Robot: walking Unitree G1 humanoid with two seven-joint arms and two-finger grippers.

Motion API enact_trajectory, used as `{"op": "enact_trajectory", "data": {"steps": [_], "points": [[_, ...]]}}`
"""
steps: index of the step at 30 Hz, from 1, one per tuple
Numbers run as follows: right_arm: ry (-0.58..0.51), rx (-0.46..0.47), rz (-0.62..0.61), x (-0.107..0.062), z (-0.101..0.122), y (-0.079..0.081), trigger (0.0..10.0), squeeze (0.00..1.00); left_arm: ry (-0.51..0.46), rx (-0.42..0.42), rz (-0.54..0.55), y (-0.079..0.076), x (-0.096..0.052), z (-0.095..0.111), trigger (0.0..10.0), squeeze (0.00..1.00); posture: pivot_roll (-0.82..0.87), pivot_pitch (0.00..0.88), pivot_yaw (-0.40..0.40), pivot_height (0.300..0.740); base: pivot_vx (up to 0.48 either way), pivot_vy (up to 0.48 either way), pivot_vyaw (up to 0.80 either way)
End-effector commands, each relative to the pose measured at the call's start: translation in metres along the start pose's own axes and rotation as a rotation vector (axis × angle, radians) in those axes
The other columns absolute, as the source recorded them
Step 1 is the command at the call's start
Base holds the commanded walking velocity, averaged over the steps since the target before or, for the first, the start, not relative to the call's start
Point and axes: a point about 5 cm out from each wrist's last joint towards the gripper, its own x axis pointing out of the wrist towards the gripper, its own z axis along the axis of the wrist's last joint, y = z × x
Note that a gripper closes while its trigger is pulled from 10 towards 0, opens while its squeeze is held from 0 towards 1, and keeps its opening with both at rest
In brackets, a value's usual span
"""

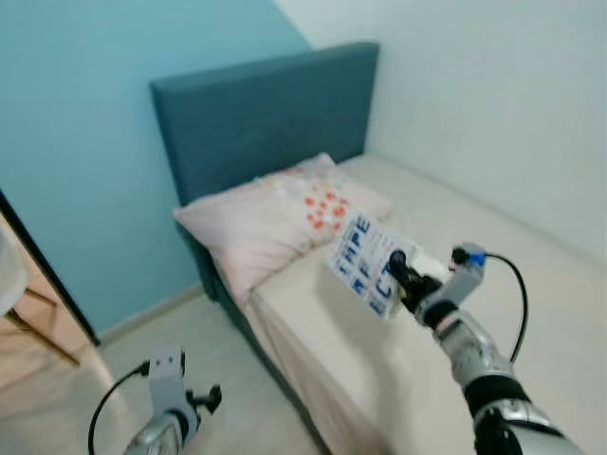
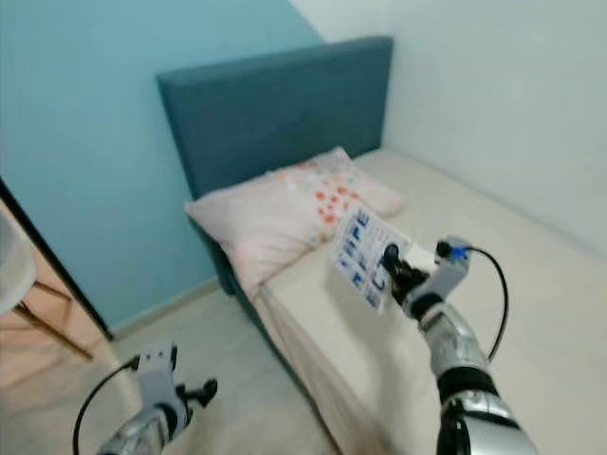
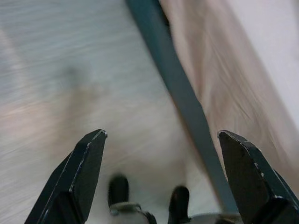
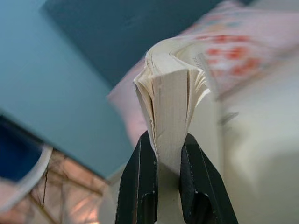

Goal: Clean up the room

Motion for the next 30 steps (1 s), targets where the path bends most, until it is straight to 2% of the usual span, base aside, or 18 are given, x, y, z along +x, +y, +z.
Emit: {"op": "enact_trajectory", "data": {"steps": [1, 6, 15, 18, 21, 24, 26, 28, 30], "points": [[0.03, -0.013, 0.105, 0.01, -0.005, 0.02, 10.0, 0.0, 0.02, 0.01, 0.024, 0.008, -0.003, -0.005, 10.0, 0.0, 0.05, 0.0, -0.041, 0.74, 0.364, 0.0, 0.8], [0.026, 0.005, 0.114, 0.01, -0.005, 0.021, 10.0, 0.0, 0.02, 0.012, 0.022, 0.008, -0.002, -0.005, 10.0, 0.0, 0.05, 0.0, -0.041, 0.74, 0.363, 0.0, 0.8], [0.05, 0.02, 0.059, 0.005, -0.008, 0.013, 10.0, 0.0, 0.02, 0.012, 0.017, 0.005, -0.002, -0.004, 10.0, 0.0, 0.04, 0.0, -0.036, 0.74, 0.36, 0.0, 0.8], [0.046, 0.027, -0.067, 0.001, -0.007, -0.001, 10.0, 0.0, 0.022, 0.02, 0.009, 0.003, -0.001, -0.004, 10.0, 0.0, 0.04, 0.0, -0.036, 0.74, 0.333, 0.0, 0.0], [0.047, 0.02, -0.089, 0.0, -0.007, -0.004, 10.0, 0.0, 0.022, 0.024, 0.007, 0.002, -0.001, -0.004, 10.0, 0.0, 0.04, 0.0, -0.036, 0.74, 0.3, 0.0, 0.0], [0.018, 0.034, -0.197, -0.008, -0.002, -0.019, 10.0, 0.0, 0.014, 0.011, 0.019, 0.002, 0.0, -0.002, 10.0, 0.0, 0.04, 0.0, -0.04, 0.74, 0.0, 0.0, 0.0], [-0.001, 0.052, -0.265, -0.014, 0.0, -0.029, 10.0, 0.0, 0.014, 0.046, 0.004, 0.001, 0.0, -0.001, 10.0, 0.0, 0.04, 0.0, -0.047, 0.74, 0.0, 0.0, 0.0], [-0.008, 0.062, -0.299, -0.017, 0.001, -0.033, 10.0, 0.0, 0.014, 0.044, -0.005, 0.0, 0.0, -0.001, 10.0, 0.0, 0.04, 0.0, -0.048, 0.74, 0.0, 0.0, 0.0], [-0.016, 0.061, -0.384, -0.025, 0.002, -0.044, 10.0, 0.0, 0.023, 0.058, -0.017, -0.001, 0.0, -0.003, 10.0, 0.0, 0.04, 0.0, -0.049, 0.74, 0.0, -0.461, 0.0]]}}
